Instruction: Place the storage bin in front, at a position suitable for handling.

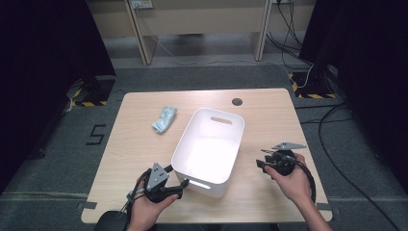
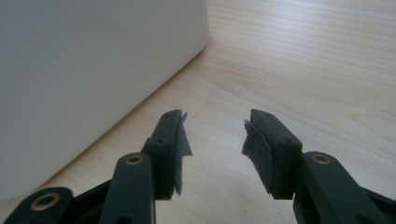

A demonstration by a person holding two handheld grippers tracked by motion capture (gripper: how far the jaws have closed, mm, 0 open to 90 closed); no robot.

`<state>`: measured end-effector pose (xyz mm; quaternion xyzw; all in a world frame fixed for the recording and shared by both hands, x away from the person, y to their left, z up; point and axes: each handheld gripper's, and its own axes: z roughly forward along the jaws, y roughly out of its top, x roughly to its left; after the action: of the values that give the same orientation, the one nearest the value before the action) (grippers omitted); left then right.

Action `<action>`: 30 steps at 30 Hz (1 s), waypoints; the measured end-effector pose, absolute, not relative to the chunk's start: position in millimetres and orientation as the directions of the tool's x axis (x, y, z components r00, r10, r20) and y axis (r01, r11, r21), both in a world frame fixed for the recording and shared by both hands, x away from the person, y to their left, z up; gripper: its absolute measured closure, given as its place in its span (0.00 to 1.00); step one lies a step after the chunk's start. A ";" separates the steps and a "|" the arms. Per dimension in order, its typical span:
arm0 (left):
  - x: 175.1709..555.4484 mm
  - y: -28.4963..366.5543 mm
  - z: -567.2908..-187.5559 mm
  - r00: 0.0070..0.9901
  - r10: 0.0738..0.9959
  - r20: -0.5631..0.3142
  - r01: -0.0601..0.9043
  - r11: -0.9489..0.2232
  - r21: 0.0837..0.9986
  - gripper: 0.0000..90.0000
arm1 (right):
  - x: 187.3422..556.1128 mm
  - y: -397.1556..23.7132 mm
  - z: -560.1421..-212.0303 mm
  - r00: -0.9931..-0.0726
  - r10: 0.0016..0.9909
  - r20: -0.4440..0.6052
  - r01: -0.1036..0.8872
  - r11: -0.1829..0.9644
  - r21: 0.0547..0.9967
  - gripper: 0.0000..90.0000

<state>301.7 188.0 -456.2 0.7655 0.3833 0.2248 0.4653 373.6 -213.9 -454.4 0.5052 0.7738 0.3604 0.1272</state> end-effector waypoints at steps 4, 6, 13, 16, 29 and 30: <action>315.7 201.4 -454.8 0.542 0.840 -0.007 0.403 -0.253 0.879 0.33 | 375.1 -215.3 -452.3 -0.459 0.873 0.167 0.685 0.227 0.692 0.62; 324.4 208.1 -453.1 0.509 0.861 0.005 0.417 -0.251 0.874 0.35 | 376.8 -215.6 -449.1 -0.456 0.874 0.167 0.681 0.221 0.698 0.62; 330.6 218.4 -447.0 0.481 0.877 0.000 0.441 -0.242 0.865 0.43 | 397.0 -214.1 -419.1 -0.461 0.872 0.162 0.634 0.196 0.748 0.62; 320.9 223.2 -441.9 0.496 0.868 -0.012 0.426 -0.231 0.875 0.48 | 413.3 -208.2 -400.5 -0.461 0.873 0.162 0.619 0.185 0.763 0.62; 336.2 236.3 -398.3 0.476 0.878 -0.042 0.391 -0.169 0.905 0.53 | 473.0 -153.9 -365.1 -0.518 0.846 0.129 0.615 0.263 0.743 0.60; 339.9 236.9 -398.0 0.472 0.880 -0.058 0.406 -0.158 0.900 0.54 | 475.6 -151.1 -365.1 -0.516 0.848 0.120 0.620 0.273 0.736 0.60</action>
<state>339.9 236.9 -398.0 0.7179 0.4477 0.2524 0.4695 475.6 -151.1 -365.1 0.4683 0.7835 0.3796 0.1504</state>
